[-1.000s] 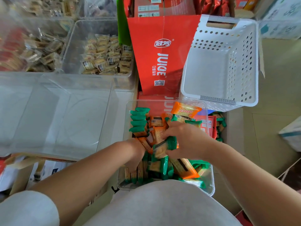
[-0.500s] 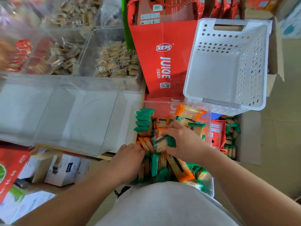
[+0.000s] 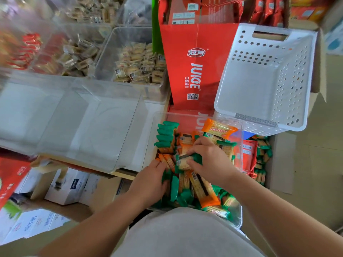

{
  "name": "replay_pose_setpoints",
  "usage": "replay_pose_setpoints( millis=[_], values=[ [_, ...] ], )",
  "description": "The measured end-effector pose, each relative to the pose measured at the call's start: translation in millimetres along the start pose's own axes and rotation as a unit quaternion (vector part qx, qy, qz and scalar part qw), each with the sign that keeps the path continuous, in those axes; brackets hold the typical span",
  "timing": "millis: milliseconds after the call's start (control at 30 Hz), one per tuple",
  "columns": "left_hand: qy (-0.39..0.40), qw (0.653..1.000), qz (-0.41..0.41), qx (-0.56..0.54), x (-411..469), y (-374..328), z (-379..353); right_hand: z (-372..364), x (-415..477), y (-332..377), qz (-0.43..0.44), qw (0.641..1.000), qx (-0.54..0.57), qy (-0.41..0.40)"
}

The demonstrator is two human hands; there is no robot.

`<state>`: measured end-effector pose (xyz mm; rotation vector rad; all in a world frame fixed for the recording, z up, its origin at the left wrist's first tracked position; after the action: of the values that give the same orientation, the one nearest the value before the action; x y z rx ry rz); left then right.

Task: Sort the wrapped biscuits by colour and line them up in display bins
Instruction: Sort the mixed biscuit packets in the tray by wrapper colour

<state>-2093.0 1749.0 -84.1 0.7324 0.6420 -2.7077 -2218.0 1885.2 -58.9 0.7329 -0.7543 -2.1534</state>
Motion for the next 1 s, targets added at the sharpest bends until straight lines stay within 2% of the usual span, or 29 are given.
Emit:
replay_pose_setpoints(
  millis=[167, 300, 400, 500, 633, 767, 833, 900, 1000],
  values=[
    [-0.019, 0.998, -0.030, -0.052, -5.4, 3.7, 15.5, 14.3, -1.6, 4.3, -0.051, 0.995, 0.032, -0.074],
    [-0.067, 0.991, -0.072, -0.095, -9.6, 5.8, 41.7, 28.5, 7.6, 5.9, -0.094, 0.988, 0.027, -0.117],
    [-0.096, 0.983, -0.086, -0.128, -3.0, 10.2, 61.7, 45.6, 21.9, 9.2, -0.096, 0.979, 0.009, -0.179],
    [-0.119, 0.973, -0.107, -0.164, 8.6, 13.5, 78.2, 53.1, 45.6, 11.3, -0.096, 0.977, -0.023, -0.188],
    [-0.152, 0.959, -0.113, -0.211, 20.6, 21.6, 92.4, 32.8, 81.8, -1.4, -0.127, 0.977, -0.128, -0.110],
    [-0.137, 0.963, -0.142, -0.183, 28.2, 23.1, 82.5, -11.2, 103.2, -19.4, -0.184, 0.942, -0.271, 0.076],
    [-0.113, 0.965, -0.166, -0.170, 28.7, 20.2, 70.7, -26.8, 105.3, -28.2, -0.190, 0.936, -0.263, 0.138],
    [-0.087, 0.967, -0.185, -0.153, 27.8, 19.1, 58.8, -33.9, 107.8, -39.0, -0.190, 0.938, -0.235, 0.167],
    [-0.072, 0.968, -0.170, -0.170, 26.2, 27.4, 49.8, -36.2, 116.6, -49.8, -0.190, 0.929, -0.242, 0.205]
  ],
)
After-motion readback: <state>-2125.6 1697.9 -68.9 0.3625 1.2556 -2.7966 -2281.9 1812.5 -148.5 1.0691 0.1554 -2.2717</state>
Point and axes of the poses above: each hand's wrist, its own x-axis towards the middle knuckle, its own z-axis out of the back of the hand, y = z × x, the point moved 7 cm from there along x, towards the middle knuckle, and after that the axes turned 6 degrees about y, right-handed, at the moved point
